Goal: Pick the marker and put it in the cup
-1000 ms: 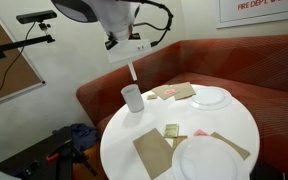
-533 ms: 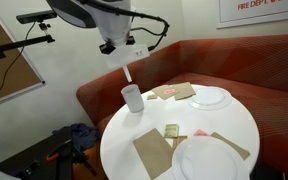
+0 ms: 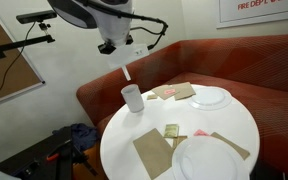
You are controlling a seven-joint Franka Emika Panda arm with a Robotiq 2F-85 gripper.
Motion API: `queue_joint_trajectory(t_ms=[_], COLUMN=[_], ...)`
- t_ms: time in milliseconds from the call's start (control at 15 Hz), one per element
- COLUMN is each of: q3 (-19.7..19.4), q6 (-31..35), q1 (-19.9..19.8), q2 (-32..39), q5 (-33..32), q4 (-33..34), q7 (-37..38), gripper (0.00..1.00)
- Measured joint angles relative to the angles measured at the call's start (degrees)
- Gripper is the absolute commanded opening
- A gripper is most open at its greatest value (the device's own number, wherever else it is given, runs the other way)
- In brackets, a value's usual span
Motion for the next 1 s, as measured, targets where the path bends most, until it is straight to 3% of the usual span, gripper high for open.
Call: queue_joint_trajectory(t_ms=[733,1000], q3=[-0.6,-0.6], q6=[-9.7,-11.7], q1=[-0.2,-0.1], q2=[5.5,8.1], q5=[1.8,2.7], q4=[1.7,5.0], q7=[-14.6,-14.4], gripper=[0.05,0.05])
